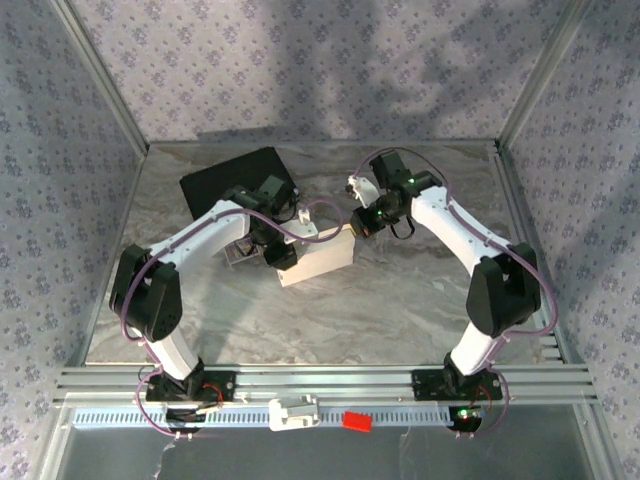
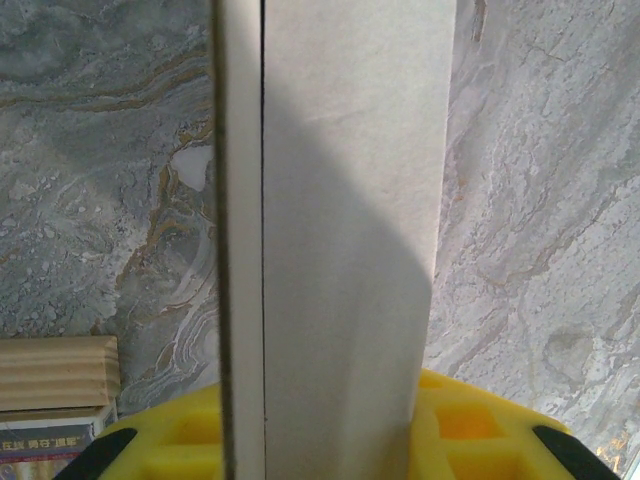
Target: Fold the paper box
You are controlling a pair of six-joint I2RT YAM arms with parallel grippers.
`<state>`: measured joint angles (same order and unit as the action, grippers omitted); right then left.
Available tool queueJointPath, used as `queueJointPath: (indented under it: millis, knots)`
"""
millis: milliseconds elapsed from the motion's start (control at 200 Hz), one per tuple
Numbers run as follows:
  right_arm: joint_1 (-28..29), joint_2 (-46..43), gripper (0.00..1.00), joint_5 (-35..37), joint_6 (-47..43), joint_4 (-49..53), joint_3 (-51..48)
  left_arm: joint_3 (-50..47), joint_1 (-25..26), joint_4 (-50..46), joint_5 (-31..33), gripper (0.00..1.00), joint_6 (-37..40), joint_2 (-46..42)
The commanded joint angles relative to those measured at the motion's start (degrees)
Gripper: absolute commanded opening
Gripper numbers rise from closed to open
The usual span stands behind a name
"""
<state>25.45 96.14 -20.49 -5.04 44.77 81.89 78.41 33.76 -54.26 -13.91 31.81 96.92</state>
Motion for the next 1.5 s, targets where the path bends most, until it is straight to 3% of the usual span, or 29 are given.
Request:
queueJointPath:
  millis: [0, 420, 780, 1119, 1494]
  knots:
    - [0.78, -2.18, 0.0, 2.15, 7.92, -1.45, -4.03, 0.25, -0.4, 0.86, 2.52, 0.23, -1.4, 2.49]
    - [2.5, -5.21, 0.0, 4.71, 14.33, -7.85, -11.1, 0.64, -0.47, 1.61, 3.51, 0.24, -1.91, 2.74]
    - [4.85, -9.83, 0.0, 9.77, 16.29, -17.0, -21.37, -0.49, -0.45, 4.64, 4.35, 0.32, -4.96, 0.11]
    - [4.99, -10.4, 0.0, 11.57, 16.68, -15.17, -19.13, -6.67, -0.46, 11.74, 5.98, 0.48, -11.75, -7.95]
    - [5.84, -9.92, 0.0, 13.42, 17.78, -13.29, -16.95, -11.78, -0.46, 18.9, 5.62, 0.56, -21.95, -16.66]
